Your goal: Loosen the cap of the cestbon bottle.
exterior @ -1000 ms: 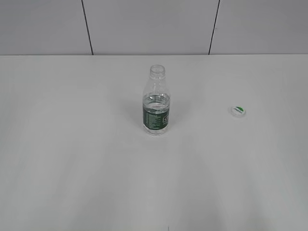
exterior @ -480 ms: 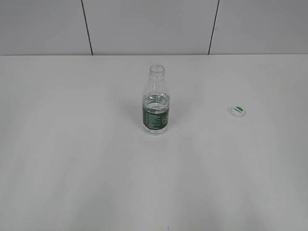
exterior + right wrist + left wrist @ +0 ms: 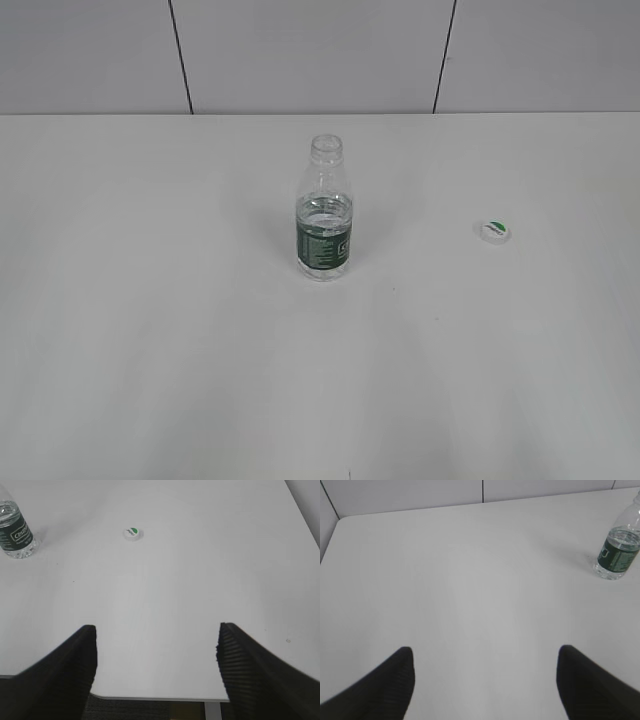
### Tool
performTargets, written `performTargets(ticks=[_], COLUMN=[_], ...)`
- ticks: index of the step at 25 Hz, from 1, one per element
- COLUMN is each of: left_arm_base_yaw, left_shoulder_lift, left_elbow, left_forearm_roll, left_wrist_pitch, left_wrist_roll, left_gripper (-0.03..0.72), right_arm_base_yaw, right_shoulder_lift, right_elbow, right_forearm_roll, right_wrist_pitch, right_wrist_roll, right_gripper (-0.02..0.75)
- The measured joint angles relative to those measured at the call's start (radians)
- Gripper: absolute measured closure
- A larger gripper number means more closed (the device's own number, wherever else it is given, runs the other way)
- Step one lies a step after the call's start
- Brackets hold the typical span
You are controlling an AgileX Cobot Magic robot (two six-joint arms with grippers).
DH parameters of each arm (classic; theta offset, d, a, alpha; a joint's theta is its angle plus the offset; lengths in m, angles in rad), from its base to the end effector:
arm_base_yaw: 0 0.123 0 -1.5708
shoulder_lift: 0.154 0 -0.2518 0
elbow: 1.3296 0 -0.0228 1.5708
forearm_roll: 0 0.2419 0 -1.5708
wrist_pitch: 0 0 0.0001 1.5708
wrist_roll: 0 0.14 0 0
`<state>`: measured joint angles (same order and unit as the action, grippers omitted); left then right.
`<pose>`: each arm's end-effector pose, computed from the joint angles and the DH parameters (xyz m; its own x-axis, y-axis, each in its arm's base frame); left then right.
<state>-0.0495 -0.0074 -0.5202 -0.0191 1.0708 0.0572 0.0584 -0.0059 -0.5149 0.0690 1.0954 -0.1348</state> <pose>0.0608 -0.0054 0.2562 -0.4362 0.0697 -0.8972 0.0856 0.9957 0.0357 0.0594 0.0121 0.2516 -0.4526 -0.1294 -0.8823 -0.1598 0.9852 -0.0626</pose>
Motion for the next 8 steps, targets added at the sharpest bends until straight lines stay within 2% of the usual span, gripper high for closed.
performTargets(ticks=[8], left_arm_base_yaw=[0.000], left_shoulder_lift=[0.000], left_elbow=[0.000], left_forearm_roll=[0.000], left_wrist_pitch=[0.000], left_wrist_roll=[0.000], left_gripper=[0.158], right_arm_base_yaw=[0.000], right_shoulder_lift=[0.000], right_elbow=[0.000], right_forearm_roll=[0.000], right_wrist_pitch=[0.000], right_wrist_roll=[0.000], right_gripper=[0.169])
